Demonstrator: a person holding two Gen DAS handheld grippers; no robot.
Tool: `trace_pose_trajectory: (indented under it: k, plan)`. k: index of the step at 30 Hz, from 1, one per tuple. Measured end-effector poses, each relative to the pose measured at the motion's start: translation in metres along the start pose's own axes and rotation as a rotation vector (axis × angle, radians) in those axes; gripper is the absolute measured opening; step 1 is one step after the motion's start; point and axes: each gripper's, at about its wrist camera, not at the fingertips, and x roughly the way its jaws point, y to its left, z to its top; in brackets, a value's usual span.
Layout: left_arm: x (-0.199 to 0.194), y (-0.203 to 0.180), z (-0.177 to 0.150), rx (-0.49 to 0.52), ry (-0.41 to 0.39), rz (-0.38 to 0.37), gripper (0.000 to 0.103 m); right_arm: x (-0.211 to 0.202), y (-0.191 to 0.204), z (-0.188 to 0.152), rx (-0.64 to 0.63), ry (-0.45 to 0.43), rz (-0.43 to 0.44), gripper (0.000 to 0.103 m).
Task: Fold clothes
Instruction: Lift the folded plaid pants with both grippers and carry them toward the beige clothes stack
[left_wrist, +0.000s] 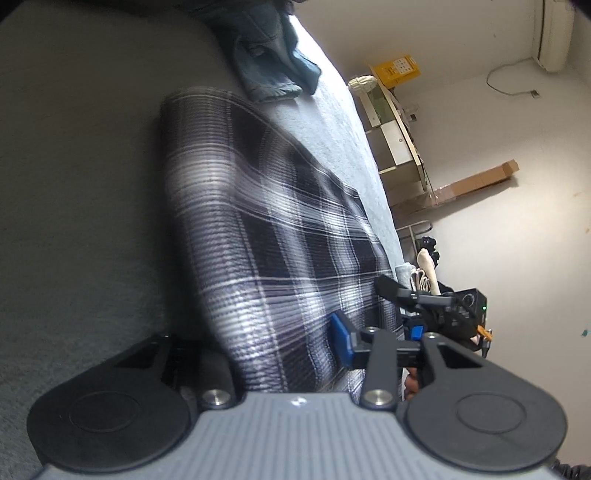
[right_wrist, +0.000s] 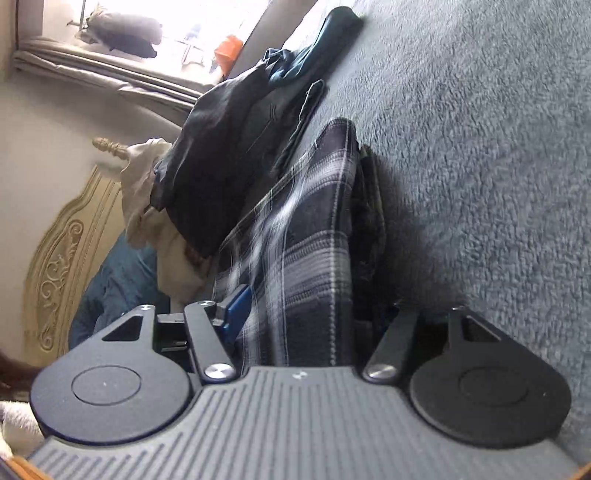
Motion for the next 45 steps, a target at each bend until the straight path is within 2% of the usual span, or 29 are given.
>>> trace_pose_trajectory:
  k: [2, 5, 7, 14, 22, 35, 45]
  plan:
    - [0.001, 0.002, 0.001, -0.019, -0.008, 0.005, 0.033, 0.004, 0.000, 0.002, 0.001, -0.005, -0.025, 0.044]
    - [-0.001, 0.003, -0.001, -0.039, -0.028, 0.025, 0.023, 0.010, 0.007, 0.002, -0.026, -0.015, -0.074, 0.036]
    - [-0.004, 0.001, -0.003, -0.041, -0.043, 0.041, 0.021, 0.012, 0.019, -0.001, -0.075, -0.029, -0.132, 0.033]
    - [-0.023, -0.016, -0.011, -0.008, -0.105, 0.069, 0.015, 0.011, 0.073, -0.017, -0.304, -0.075, -0.316, 0.029]
    - [-0.058, -0.045, -0.023, 0.050, -0.167, 0.048, 0.014, 0.006, 0.130, -0.036, -0.472, -0.108, -0.412, 0.028]
    - [-0.116, -0.112, -0.048, 0.210, -0.270, -0.003, 0.014, -0.035, 0.210, -0.076, -0.607, -0.220, -0.415, 0.028]
    - [-0.154, -0.187, -0.074, 0.387, -0.312, -0.037, 0.014, -0.091, 0.261, -0.122, -0.642, -0.394, -0.385, 0.028]
